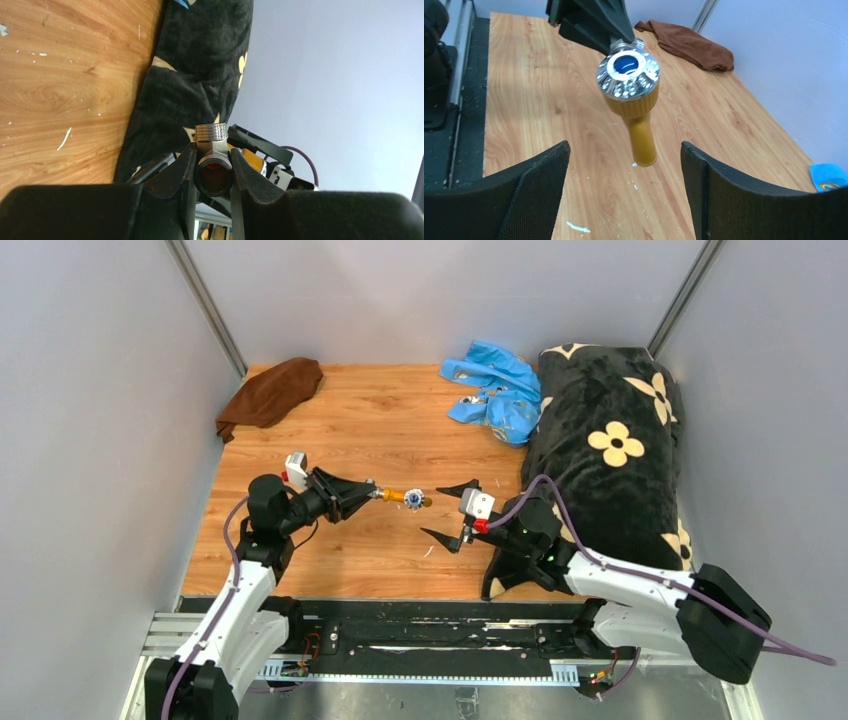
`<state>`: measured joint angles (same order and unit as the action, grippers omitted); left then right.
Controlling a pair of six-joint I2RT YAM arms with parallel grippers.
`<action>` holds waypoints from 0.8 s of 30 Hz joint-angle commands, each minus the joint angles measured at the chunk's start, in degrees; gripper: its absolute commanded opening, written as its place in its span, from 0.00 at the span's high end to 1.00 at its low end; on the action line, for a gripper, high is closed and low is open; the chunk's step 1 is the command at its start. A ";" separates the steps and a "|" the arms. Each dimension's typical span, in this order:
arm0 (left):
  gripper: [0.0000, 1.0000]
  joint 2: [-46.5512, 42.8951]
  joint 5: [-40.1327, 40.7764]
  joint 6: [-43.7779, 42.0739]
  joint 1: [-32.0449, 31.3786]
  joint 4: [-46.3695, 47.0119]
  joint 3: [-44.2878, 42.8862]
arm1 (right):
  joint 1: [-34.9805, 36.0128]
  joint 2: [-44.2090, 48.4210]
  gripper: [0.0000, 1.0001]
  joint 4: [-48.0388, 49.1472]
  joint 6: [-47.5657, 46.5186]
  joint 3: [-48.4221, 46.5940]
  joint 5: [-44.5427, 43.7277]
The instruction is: Install the water faucets
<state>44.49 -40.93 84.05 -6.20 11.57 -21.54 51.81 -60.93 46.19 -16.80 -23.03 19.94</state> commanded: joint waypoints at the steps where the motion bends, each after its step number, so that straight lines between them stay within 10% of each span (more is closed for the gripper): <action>1: 1.00 -1.41 -1.70 0.33 0.31 1.00 -1.46 | 0.67 -4.63 0.21 10.57 -0.97 -3.48 -2.05; 9: 1.00 -2.43 -1.47 0.49 0.31 0.64 -1.30 | 0.59 -11.08 0.29 13.32 4.43 -6.79 0.92; 24: 1.00 -2.48 -0.42 -2.48 0.29 5.35 -0.67 | -2.23 -16.49 0.79 20.54 31.27 -6.45 5.01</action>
<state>42.98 -41.32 83.33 -6.11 10.20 -21.54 51.09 -75.88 59.92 -1.52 -28.62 22.85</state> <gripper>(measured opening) 0.273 0.355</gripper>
